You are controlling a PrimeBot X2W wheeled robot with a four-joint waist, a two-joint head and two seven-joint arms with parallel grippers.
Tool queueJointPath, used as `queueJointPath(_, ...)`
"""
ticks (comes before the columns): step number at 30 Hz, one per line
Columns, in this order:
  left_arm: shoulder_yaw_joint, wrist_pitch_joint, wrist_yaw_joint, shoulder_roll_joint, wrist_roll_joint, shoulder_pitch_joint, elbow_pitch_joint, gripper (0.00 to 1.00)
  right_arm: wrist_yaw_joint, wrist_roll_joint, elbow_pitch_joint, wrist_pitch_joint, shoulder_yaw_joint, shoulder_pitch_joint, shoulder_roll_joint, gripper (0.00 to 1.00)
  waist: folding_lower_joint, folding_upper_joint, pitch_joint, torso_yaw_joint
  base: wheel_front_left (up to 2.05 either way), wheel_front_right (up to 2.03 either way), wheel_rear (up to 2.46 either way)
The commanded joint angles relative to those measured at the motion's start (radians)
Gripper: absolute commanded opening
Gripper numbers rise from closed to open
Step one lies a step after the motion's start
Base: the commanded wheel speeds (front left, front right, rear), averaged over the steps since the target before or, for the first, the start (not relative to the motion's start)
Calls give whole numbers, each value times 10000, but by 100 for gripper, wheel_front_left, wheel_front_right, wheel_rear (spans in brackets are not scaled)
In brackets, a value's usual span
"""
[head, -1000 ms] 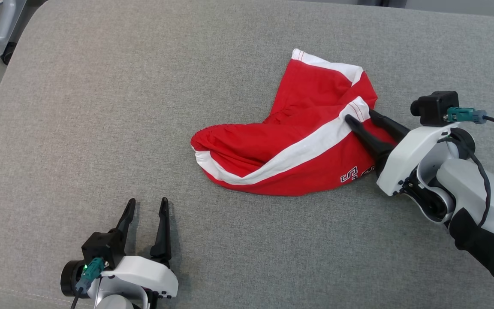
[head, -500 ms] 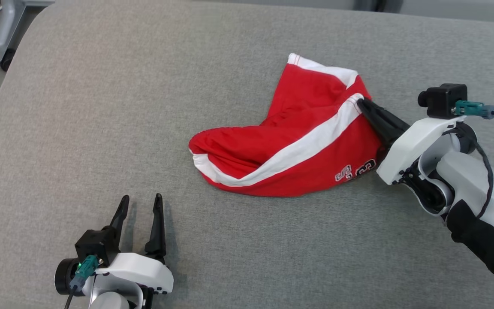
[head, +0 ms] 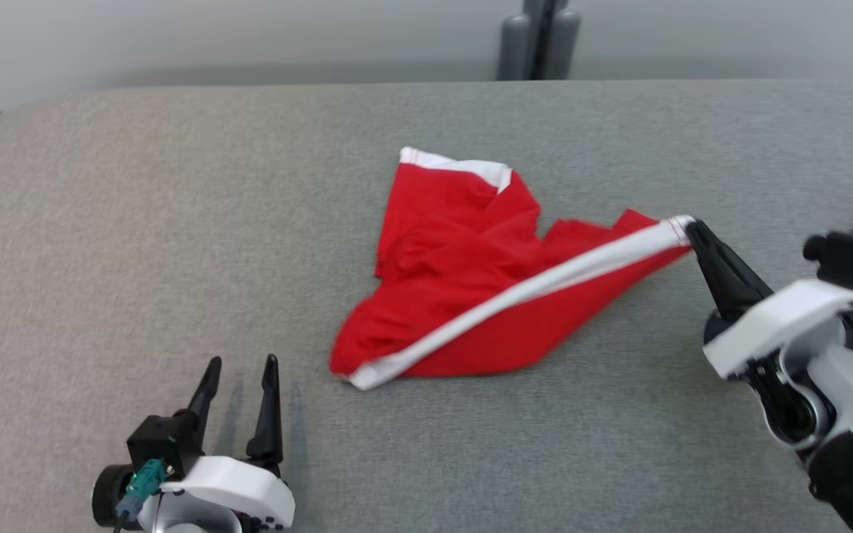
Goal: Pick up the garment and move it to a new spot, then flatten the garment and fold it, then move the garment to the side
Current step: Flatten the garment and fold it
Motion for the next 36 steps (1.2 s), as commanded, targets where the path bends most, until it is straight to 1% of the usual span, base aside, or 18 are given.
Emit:
queueJointPath(1, -26, -13, -126, 39, 1, 97, 47, 100, 1, -197, -59, -42, -339, 392, -43, 0, 0, 0, -304, -369, 0, 0, 0)
queueJointPath(7, -495, -13, -695, 40, -213, 352, 293, 100, 1, -821, -86, -43, -1395, 1905, 333, 0, 0, 0, -523, -655, 0, 0, 0)
queueJointPath(13, -959, -13, -1359, 40, -436, 638, 461, 100, 1, -1230, 8, -44, -2029, 2663, 801, 0, 0, 0, -696, -741, 0, 0, 0)
queueJointPath(15, -1063, -13, -1507, 42, -473, 737, 515, 100, 1, -1381, 40, -44, -2144, 2758, 900, 0, 0, 0, -752, -741, 0, 0, 0)
queueJointPath(21, -1268, -13, -1683, 40, -530, 672, 627, 100, 1, -1608, 52, -44, -2163, 2789, 1123, 0, 0, 0, -792, -781, 0, 0, 0)
queueJointPath(25, -1434, -13, -1692, 39, -521, 317, 828, 100, 1, -1657, -14, -45, -2138, 2575, 1195, 0, 0, 0, -626, -945, 0, 0, 0)
queueJointPath(36, -1585, -13, -1690, 150, -632, -10, 1017, 100, 1, -1714, -139, -45, -2549, 2403, 1202, 0, 0, 0, -263, -1291, 0, 0, 0)
